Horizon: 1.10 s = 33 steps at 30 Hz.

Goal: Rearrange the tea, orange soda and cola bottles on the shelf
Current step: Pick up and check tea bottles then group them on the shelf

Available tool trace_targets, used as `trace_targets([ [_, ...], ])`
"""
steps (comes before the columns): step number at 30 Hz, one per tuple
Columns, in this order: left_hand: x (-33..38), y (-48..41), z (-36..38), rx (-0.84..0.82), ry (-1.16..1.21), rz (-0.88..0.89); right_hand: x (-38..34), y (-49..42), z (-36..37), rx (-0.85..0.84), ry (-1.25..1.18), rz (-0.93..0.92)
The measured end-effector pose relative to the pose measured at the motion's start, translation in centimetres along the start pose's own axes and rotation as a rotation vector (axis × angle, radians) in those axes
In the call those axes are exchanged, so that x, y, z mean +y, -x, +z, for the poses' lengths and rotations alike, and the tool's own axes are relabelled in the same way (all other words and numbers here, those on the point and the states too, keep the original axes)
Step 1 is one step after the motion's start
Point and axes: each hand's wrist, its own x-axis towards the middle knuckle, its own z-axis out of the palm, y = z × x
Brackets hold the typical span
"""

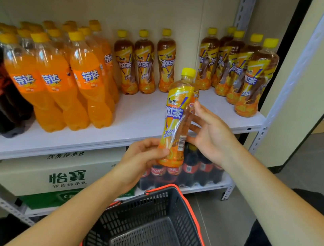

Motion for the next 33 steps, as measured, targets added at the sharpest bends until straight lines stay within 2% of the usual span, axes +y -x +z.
trace_targets([
  [5, -0.3, -0.2, -0.3, 0.113, -0.153, 0.048, -0.1, 0.3, 0.2, -0.053, 0.100, -0.006],
  [10, 0.0, -0.1, -0.3, -0.033, -0.076, 0.025, -0.2, 0.2, 0.2, 0.039, 0.042, -0.021],
  [14, -0.4, -0.2, 0.0, 0.070, -0.146, 0.006, 0.2, 0.2, 0.4, 0.050, 0.023, -0.002],
  [17, -0.4, -0.3, -0.2, 0.104, -0.165, 0.002, 0.3, 0.5, 0.8, -0.012, 0.109, -0.018],
  [24, -0.8, 0.0, -0.7, 0.089, -0.158, -0.008, 0.1, 0.9, 0.9, -0.004, 0.288, -0.037],
  [29, -0.5, -0.1, -0.9, 0.121, -0.190, 0.030, -0.2, 0.7, 0.7, 0.063, 0.193, -0.060],
  [33, -0.5, -0.3, -1.1, 0.114, -0.210, 0.057, -0.3, 0.6, 0.6, 0.018, 0.139, -0.082],
])
